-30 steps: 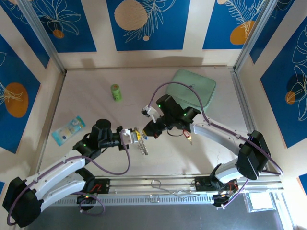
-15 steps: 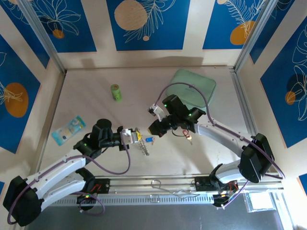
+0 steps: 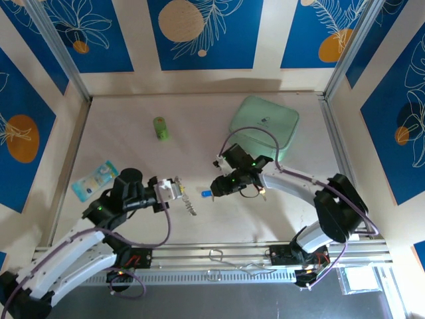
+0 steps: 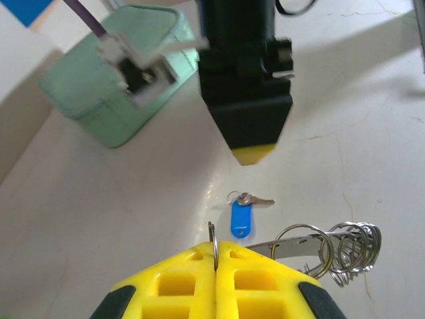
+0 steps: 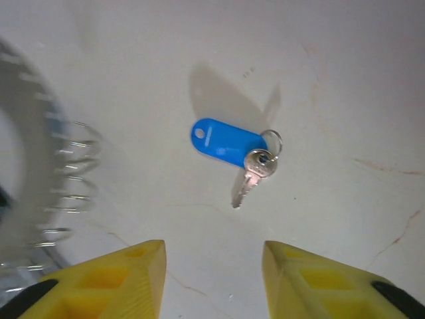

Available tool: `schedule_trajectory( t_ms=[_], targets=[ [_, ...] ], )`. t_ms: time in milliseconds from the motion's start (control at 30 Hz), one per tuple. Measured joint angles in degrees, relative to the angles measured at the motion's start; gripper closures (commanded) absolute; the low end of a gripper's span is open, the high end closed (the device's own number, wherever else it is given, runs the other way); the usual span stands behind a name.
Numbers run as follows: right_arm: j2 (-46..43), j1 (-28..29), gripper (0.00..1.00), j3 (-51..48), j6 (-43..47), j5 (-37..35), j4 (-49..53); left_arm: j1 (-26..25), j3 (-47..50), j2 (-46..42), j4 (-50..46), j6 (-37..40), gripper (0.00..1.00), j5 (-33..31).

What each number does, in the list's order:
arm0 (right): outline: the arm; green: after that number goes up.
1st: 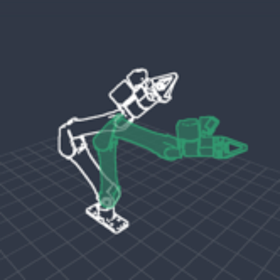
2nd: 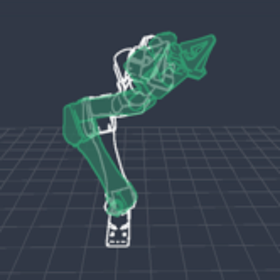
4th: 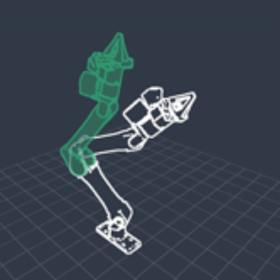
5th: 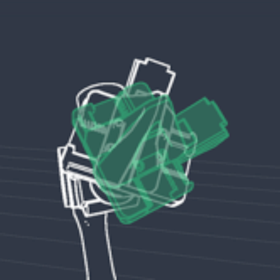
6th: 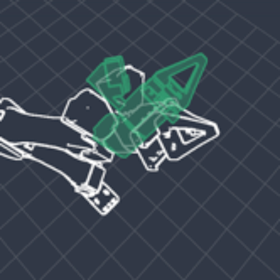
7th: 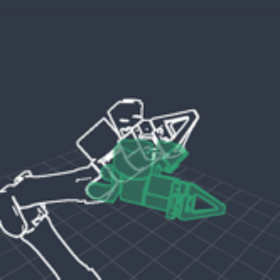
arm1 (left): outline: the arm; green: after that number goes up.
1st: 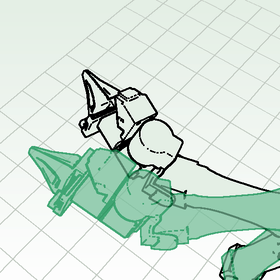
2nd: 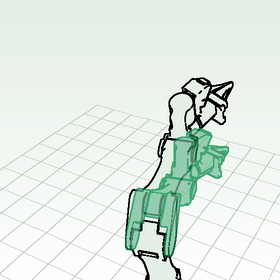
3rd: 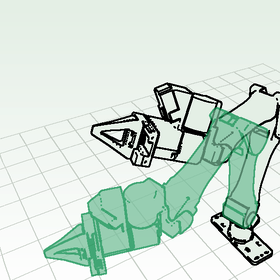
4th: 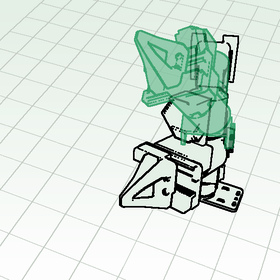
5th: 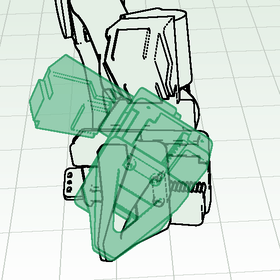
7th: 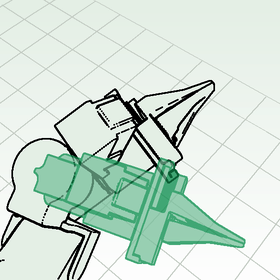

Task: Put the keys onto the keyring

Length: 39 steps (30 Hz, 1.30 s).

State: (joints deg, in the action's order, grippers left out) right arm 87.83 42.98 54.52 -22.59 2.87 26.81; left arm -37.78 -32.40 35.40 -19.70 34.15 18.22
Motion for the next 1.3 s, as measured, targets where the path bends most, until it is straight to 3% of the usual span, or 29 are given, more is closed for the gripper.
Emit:
schedule_trajectory(
  t_ms=[167,533,1133,1300],
  targets=[
    [6.7,1.6,0.5,4.1,-3.4,-4.8,1.1,0.0,-0.1,-5.2,-6.1,-1.7,1.0,-4.2],
    [15.6,2.8,0.55,10.9,-5.4,-10.1,3.3,0.0,0.4,-2.3,-6.0,-2.8,1.0,-5.2],
    [18.6,3.4,0.93,13.3,-5.3,-10.4,4.8,0.0,1.5,-2.2,-3.1,-2.8,1.0,-4.8],
    [18.6,3.5,0.99,13.9,-4.9,-10.4,5.0,0.0,1.7,-1.9,-3.0,-2.8,1.0,-4.8]
  ],
)
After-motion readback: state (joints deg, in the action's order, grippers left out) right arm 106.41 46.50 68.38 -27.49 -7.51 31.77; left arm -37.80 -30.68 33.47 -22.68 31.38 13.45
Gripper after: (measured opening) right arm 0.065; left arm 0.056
